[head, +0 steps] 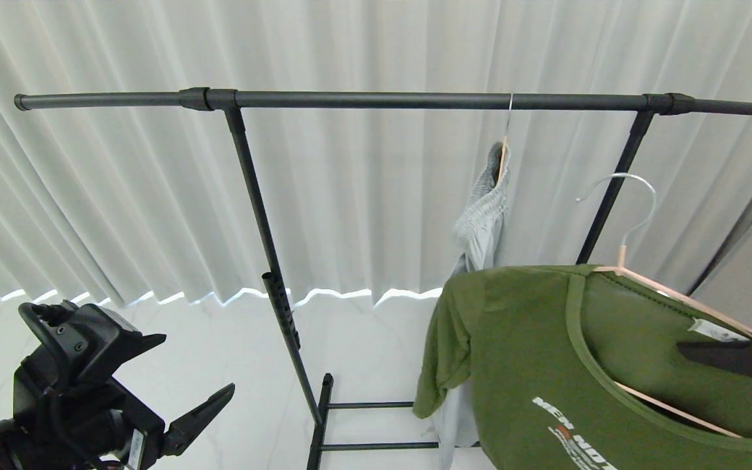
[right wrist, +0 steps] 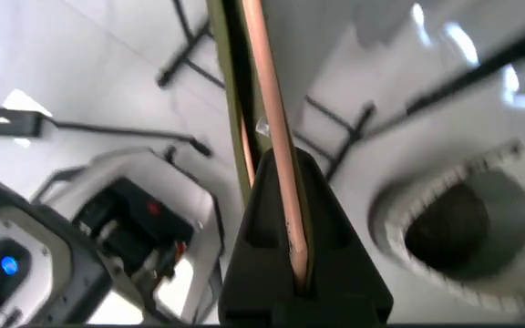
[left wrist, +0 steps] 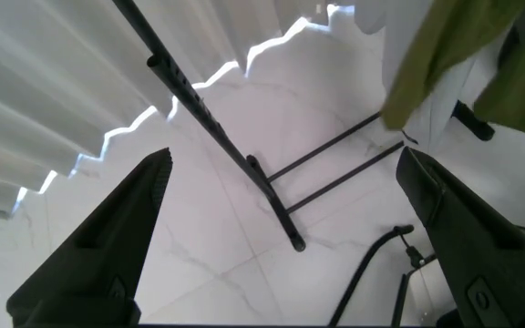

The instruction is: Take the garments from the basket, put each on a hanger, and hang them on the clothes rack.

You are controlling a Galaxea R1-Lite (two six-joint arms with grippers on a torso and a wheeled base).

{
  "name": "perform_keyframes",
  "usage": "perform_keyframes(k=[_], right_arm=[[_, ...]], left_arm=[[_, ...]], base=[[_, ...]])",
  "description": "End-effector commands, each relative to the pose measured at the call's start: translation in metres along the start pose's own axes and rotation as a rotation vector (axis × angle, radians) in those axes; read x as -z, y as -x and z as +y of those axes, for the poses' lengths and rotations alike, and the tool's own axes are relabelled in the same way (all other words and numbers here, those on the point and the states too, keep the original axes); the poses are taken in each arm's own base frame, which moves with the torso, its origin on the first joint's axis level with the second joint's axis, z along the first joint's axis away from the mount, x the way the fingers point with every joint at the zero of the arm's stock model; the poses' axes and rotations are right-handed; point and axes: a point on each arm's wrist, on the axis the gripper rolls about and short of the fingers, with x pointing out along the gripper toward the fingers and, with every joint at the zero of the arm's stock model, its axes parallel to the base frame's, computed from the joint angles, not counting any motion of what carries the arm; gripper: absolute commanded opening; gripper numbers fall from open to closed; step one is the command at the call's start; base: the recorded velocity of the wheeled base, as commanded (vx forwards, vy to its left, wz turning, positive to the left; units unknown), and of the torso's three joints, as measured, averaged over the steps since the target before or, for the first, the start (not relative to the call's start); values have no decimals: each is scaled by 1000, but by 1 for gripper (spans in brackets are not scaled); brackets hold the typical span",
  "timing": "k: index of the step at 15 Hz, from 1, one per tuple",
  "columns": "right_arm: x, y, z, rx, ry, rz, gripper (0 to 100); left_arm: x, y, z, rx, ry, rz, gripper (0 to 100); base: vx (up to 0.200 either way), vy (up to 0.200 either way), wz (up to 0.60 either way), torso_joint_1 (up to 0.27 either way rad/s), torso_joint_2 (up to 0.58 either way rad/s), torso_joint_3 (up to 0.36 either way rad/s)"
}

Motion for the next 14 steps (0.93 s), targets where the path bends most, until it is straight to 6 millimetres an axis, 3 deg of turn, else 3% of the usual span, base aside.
perform_keyframes(k=[1, 7, 14], right_arm=[[14, 25, -8, 82, -48, -16, 0], [35, 47, -26, 305, -207, 33, 0], [52, 61, -19, 345, -230, 43, 0]], left_arm=[[-1, -1, 0, 3, -2, -3, 100], [-3, 0, -7, 46, -20, -19, 100], [-2, -1, -7, 47, -19, -11, 100]], base=[[0, 0, 0, 0, 0, 0], [0, 0, 0, 0, 0, 0], [0, 0, 0, 0, 0, 0]])
